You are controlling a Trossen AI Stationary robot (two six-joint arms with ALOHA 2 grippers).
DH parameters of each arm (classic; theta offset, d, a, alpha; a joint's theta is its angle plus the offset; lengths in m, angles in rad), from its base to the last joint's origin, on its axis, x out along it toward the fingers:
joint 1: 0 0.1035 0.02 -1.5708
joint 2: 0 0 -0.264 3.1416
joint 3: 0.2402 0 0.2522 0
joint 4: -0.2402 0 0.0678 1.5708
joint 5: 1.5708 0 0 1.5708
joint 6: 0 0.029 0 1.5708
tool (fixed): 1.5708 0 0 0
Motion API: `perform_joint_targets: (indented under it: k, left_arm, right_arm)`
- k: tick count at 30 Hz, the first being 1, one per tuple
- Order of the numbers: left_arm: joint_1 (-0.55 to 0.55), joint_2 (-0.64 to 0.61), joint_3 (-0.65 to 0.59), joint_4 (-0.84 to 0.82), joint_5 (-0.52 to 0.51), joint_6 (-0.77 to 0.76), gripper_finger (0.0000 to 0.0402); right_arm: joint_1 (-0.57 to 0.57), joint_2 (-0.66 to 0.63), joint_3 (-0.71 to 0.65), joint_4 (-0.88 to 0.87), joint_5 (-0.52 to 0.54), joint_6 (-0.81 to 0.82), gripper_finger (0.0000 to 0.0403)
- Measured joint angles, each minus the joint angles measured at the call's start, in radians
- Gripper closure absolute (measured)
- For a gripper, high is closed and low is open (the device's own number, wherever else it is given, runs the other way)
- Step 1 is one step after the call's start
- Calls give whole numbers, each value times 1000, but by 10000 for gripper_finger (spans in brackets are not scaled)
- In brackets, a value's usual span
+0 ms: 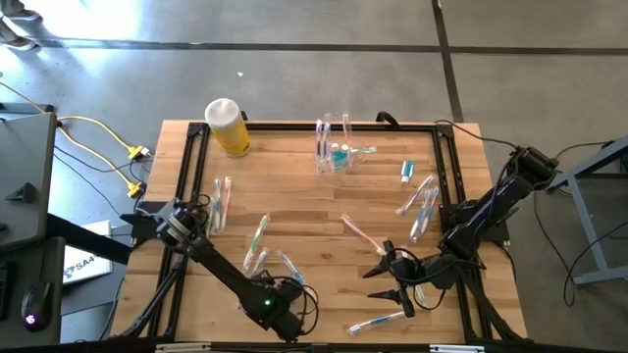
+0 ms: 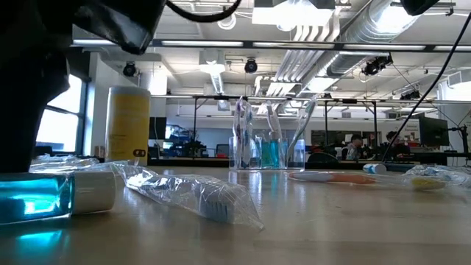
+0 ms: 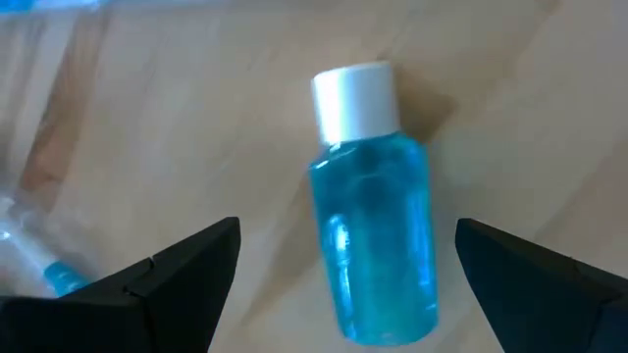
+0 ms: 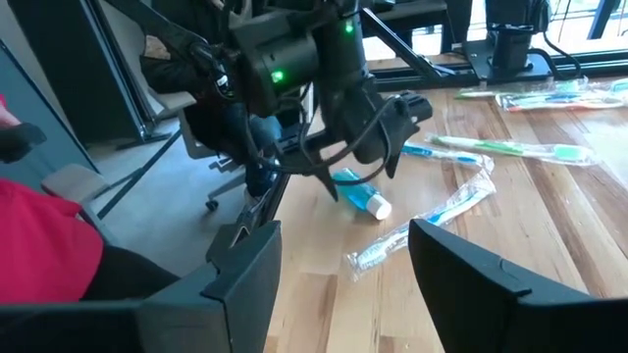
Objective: Pick & Place toothbrushing station
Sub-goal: Put the blue mouthwash bottle into the transparent organizer
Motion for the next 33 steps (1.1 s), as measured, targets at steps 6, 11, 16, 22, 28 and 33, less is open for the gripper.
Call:
perform_joint_targets:
  k: [6, 11, 16, 22, 28, 33]
  left_arm:
    - [0, 35, 6, -64, 16, 5, 56]
    - [0, 62, 6, -59, 41, 38, 132]
    - [0, 56, 5, -39, 45, 54, 235]
    - [-1, 57, 18, -59, 48, 89, 317]
    - [-1, 68, 88, -189, 28, 90, 314]
    - [-1, 66, 226, -284, -41, 118, 313]
  right_arm:
    - [0, 0, 0, -4, 0, 1, 188]
    - [0, 0, 0, -6, 0, 1, 188]
    - [0, 0, 0, -6, 0, 1, 188]
    - [0, 0, 0, -6, 0, 1, 188]
    - [0, 0, 0, -6, 0, 1, 188]
    - [0, 0, 0, -4, 3, 5, 188]
